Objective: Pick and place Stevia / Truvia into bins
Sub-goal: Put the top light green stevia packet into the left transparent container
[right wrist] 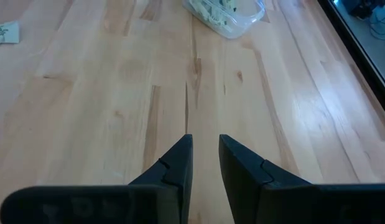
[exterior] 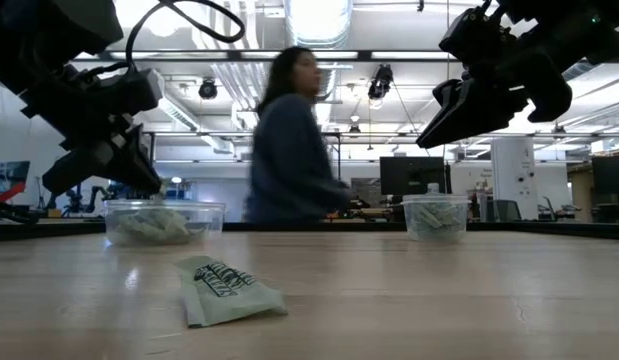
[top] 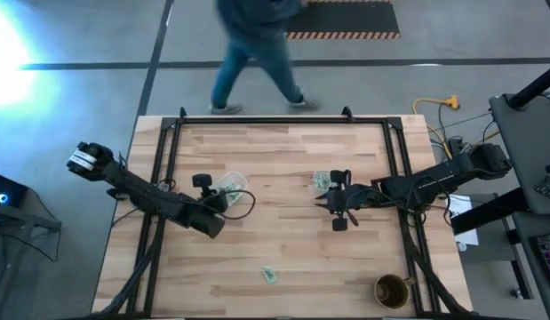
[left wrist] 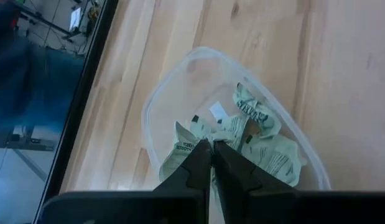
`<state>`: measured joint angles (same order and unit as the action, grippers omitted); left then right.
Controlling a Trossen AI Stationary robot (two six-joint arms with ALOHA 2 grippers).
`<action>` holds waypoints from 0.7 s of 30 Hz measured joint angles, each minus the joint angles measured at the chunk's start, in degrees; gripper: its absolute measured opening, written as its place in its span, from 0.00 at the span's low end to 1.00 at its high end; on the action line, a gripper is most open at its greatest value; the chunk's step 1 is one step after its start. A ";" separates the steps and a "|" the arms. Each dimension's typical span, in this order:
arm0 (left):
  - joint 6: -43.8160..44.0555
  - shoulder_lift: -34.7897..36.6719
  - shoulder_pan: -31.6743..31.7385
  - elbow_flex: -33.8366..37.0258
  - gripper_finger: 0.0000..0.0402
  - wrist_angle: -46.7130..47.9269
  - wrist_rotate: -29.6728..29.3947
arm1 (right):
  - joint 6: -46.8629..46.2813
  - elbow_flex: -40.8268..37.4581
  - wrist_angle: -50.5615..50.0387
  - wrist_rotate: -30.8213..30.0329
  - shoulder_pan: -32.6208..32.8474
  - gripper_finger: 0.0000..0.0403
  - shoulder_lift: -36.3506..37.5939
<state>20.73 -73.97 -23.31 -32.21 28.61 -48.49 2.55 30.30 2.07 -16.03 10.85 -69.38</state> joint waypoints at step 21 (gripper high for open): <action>-0.09 0.02 0.00 0.00 0.20 -0.63 -0.03 | 0.45 -0.36 4.91 8.77 -0.02 0.17 0.00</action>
<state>20.64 -73.95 -23.31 -32.21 27.99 -48.51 3.00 29.94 6.98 -7.26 10.83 -69.38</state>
